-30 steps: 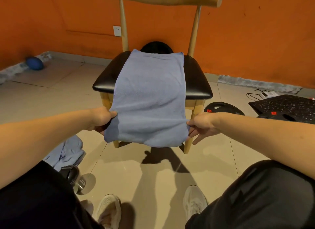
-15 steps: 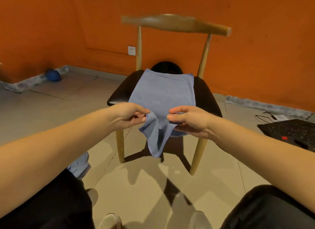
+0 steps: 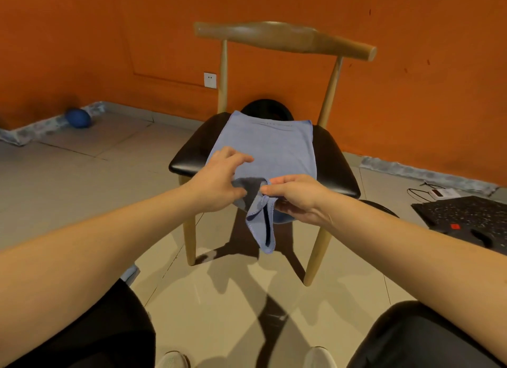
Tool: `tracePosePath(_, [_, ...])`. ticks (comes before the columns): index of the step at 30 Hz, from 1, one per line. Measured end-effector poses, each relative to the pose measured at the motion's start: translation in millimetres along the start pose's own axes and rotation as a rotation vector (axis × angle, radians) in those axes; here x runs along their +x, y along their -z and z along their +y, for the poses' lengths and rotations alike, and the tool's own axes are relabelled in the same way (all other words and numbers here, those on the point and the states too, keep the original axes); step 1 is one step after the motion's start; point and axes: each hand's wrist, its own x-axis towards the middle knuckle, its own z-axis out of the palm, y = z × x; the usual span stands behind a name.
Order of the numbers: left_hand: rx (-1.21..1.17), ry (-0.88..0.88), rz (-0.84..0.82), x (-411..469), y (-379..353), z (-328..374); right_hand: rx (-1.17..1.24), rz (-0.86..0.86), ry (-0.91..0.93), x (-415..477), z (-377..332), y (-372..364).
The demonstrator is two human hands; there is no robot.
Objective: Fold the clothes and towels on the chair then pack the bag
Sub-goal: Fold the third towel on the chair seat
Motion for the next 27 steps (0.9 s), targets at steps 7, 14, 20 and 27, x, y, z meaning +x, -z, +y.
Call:
tracePosePath(7, [-0.033,-0.363,-0.079,-3,-8,7,0.338,-0.09,-0.093,1,1,11])
tracePosePath(14, [-0.024,-0.343,0.063,-2,-4,17,0.514,-0.254,-0.11,-15,-5,30])
tracePosePath(20, [-0.185,-0.213,0.087,-5,5,25,-0.151,-0.109,0.219,-30,-11,39])
tracePosePath(27, [-0.158,-0.147,0.157,-11,45,29,-0.617,0.268,0.538,-61,-34,40])
